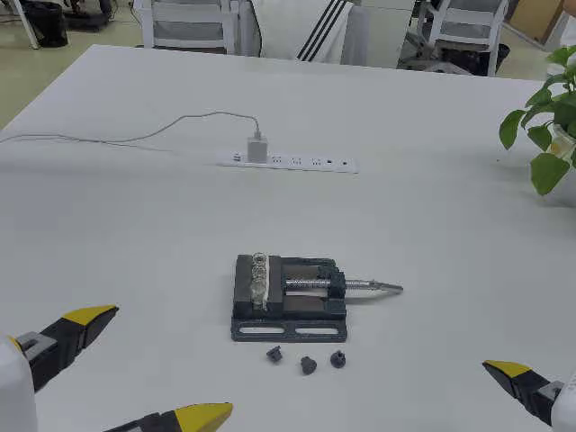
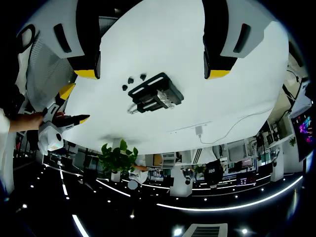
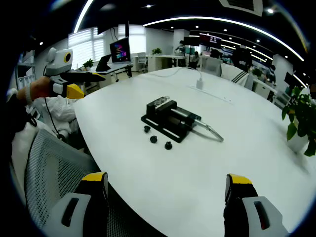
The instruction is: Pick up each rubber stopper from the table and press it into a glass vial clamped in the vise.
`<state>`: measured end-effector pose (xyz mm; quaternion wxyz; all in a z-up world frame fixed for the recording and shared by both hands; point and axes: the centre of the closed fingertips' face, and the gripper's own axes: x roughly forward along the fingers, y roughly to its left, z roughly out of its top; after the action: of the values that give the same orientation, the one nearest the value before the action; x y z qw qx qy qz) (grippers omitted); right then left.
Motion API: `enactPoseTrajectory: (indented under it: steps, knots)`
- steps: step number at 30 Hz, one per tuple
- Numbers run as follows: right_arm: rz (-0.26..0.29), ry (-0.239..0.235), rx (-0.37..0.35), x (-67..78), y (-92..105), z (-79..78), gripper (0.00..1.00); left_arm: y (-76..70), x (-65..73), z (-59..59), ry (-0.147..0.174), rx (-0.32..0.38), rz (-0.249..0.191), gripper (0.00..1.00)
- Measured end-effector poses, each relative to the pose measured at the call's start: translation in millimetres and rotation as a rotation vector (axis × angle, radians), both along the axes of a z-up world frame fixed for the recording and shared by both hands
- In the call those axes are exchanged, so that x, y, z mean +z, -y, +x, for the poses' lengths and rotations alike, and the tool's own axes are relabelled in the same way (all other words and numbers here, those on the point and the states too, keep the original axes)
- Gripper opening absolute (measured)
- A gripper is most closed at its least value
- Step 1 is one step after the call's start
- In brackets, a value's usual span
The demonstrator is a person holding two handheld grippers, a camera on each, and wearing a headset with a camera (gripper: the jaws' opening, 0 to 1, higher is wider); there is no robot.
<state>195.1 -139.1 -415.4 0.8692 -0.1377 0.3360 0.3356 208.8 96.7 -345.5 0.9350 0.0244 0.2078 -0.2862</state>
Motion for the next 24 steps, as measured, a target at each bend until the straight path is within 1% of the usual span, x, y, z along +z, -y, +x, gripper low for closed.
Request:
enactPoseTrajectory:
  steps: [2, 6, 8, 11, 16, 18, 20, 24]
  knots:
    - [-0.002, -0.001, -0.002, -1.1, -0.6, 0.0, 0.98, 1.3, 1.5, -0.1, -0.006, 0.006, -0.031, 0.84]
    - [-0.005, 0.002, -0.007, -2.2, -2.7, -0.4, 0.96, 1.8, 3.0, -0.1, 0.002, 0.003, -0.022, 0.84]
    - [0.017, 0.008, -0.014, -0.9, -5.2, 0.2, 0.96, 2.2, 4.9, 1.0, 0.010, 0.003, -0.026, 0.84]
    - [0.020, 0.010, -0.017, -0.8, -5.9, 1.0, 0.95, 1.6, 4.4, 2.3, 0.012, 0.008, -0.024, 0.84]
    - [0.024, 0.021, -0.043, 0.4, -3.2, 5.2, 0.94, -2.9, -3.8, 2.9, -0.002, 0.008, -0.007, 0.84]
    - [0.039, 0.038, -0.065, 3.7, -1.8, 9.7, 0.91, -4.6, -6.0, 2.6, -0.007, 0.009, -0.009, 0.84]
    - [0.053, 0.043, -0.079, 6.1, -1.6, 12.8, 0.91, -5.7, -7.4, 2.3, -0.012, 0.012, -0.011, 0.84]
    - [0.064, 0.055, -0.095, 8.5, -2.0, 18.1, 0.89, -6.5, -8.1, 2.0, -0.013, 0.015, -0.013, 0.84]
